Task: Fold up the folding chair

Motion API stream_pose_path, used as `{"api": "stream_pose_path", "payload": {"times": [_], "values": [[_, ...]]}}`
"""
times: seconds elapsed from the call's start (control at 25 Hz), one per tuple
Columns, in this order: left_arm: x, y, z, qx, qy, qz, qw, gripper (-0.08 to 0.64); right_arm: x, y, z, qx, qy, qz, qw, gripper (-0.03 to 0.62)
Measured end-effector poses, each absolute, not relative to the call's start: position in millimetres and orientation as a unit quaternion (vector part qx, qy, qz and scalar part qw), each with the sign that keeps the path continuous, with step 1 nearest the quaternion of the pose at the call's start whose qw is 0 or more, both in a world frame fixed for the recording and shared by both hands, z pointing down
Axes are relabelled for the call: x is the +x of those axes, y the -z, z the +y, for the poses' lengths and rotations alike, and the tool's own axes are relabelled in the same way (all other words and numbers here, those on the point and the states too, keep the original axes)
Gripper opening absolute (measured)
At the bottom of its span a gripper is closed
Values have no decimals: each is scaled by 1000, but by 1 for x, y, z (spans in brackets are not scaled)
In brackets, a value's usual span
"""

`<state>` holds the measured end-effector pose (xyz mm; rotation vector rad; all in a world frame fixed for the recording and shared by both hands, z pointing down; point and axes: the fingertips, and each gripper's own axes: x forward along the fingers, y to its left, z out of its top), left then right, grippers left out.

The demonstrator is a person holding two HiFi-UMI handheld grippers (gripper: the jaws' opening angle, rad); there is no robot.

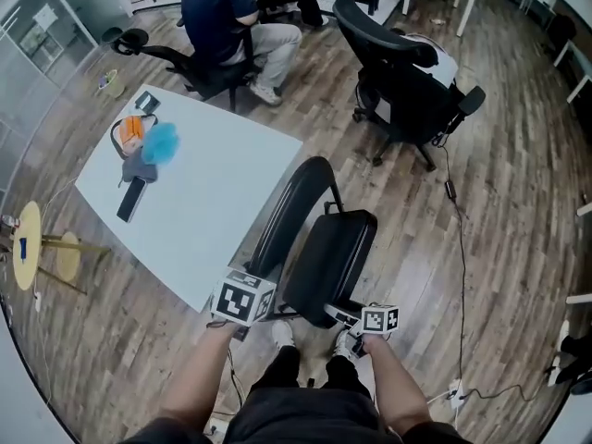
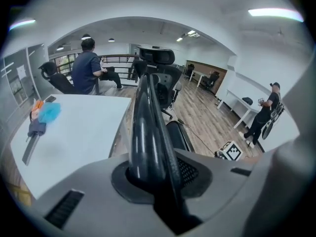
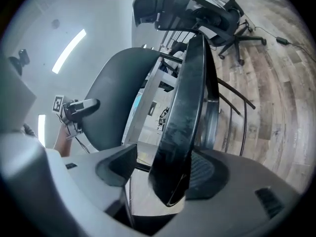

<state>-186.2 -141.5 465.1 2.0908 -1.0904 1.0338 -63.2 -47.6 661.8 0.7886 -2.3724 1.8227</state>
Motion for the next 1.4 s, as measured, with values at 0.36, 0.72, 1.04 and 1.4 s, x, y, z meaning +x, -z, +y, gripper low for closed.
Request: {"api": "stream_pose_path", "payload": {"times": [0.36,0.72,1.04,1.4], "values": [[-254,-445,-168,798,-384,-403,230,80,-233,-615,-100,195,-536,-818,67,299],[-315,-457,-190,803,-377,-378,265,78,-300,-620,-130,215,-542,-808,84,239],[-333,-461,-210,815,-377,-363,248,81,-326,-631,-148,227,-513,-818,129,239],[-368,-429,-204,824,-289,-442,204,231,-282,-635,-130,364,-455,-798,151,290]]}}
